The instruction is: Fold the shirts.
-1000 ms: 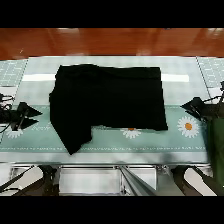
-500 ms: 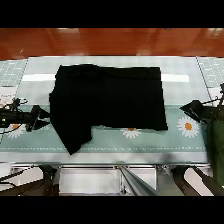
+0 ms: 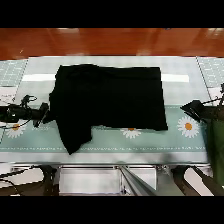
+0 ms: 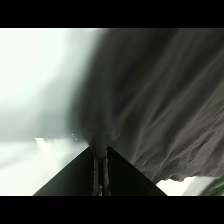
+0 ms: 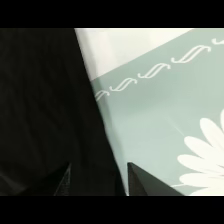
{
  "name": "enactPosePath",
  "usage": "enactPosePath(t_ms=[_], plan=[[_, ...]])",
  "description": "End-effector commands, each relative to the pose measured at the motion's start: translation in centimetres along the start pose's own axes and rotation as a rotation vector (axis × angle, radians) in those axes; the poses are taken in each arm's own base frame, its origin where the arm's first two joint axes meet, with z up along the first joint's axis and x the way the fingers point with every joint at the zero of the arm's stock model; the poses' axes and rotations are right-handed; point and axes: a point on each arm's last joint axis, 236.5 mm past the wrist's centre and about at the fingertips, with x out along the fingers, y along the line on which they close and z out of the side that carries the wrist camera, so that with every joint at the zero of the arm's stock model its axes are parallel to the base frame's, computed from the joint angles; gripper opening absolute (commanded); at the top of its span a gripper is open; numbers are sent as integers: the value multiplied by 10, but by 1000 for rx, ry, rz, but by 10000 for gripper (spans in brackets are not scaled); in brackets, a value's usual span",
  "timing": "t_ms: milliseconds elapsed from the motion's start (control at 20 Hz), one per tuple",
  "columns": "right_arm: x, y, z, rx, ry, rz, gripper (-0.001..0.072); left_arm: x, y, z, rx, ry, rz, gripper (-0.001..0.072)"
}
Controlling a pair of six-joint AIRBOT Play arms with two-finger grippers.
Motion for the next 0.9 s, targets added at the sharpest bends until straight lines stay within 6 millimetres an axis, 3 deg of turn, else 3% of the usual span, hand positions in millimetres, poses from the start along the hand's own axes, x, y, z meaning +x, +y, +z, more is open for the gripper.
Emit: enactPosePath(t_ms=[0, 100, 250, 450, 600, 850], plan=[[-2, -9, 0, 0, -2, -29, 403, 3, -25, -1, 103, 21, -5, 19], [-8, -31, -7, 38, 29, -86, 403, -1, -33, 0, 124, 30, -13, 19], [-3, -45, -47, 118, 148, -79, 403, -6, -38, 3, 141, 28, -16, 19], [13, -38, -73, 187, 246, -7, 404, -6, -39, 0, 142, 37, -18, 19], [30, -24, -85, 154, 328, 58, 415, -6, -39, -1, 141, 41, -18, 19], [60, -22, -104, 160, 437, 65, 416, -6, -39, -4, 142, 55, -21, 19]])
